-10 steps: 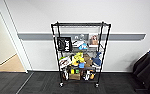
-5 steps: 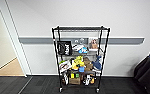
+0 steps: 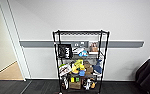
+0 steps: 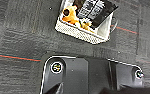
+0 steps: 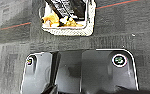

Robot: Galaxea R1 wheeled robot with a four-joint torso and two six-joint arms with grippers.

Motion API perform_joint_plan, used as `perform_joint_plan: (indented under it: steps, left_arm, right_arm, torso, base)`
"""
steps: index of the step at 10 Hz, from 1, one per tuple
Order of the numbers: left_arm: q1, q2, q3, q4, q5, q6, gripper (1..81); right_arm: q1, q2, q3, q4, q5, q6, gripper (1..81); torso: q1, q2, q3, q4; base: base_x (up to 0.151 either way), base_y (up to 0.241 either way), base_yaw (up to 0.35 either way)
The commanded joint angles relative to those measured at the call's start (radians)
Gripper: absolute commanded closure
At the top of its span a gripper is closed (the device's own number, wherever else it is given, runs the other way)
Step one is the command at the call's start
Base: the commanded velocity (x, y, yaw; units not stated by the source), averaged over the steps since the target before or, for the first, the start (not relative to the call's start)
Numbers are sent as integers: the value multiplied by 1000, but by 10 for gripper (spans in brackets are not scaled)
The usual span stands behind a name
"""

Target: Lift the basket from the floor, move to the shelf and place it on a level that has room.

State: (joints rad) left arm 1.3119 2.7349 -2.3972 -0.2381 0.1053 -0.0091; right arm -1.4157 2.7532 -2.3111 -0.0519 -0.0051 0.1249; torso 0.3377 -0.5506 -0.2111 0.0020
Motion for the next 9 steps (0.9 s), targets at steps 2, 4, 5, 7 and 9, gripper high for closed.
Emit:
perform_joint_plan:
  steps: [2,4,5,7,9]
  left_arm:
    - [-76,-18,6,-15,59,-3,10]
    - [-81,-18,6,-13,59,-3,10]
    - [-91,-21,6,-15,59,-3,10]
    - [-110,-21,6,-17,69,-3,10]
    - [-141,-27,6,-29,94,-3,10]
  right_arm:
    - [73,-2,12,-6,-50,-2,10]
    - [88,2,13,0,-52,-1,10]
    - [92,4,13,1,-52,-1,10]
    - [102,4,15,4,-76,1,10]
    - [111,2,15,4,-79,2,10]
  torso:
    - [84,-132,-38,3]
    - [116,-184,-99,4]
    - [134,-210,-119,4]
    - [174,-274,-179,4]
    - [217,-342,-242,4]
  base:
    - [0,0,0]
    - [0,0,0]
    - [0,0,0]
    - [0,0,0]
    - [0,0,0]
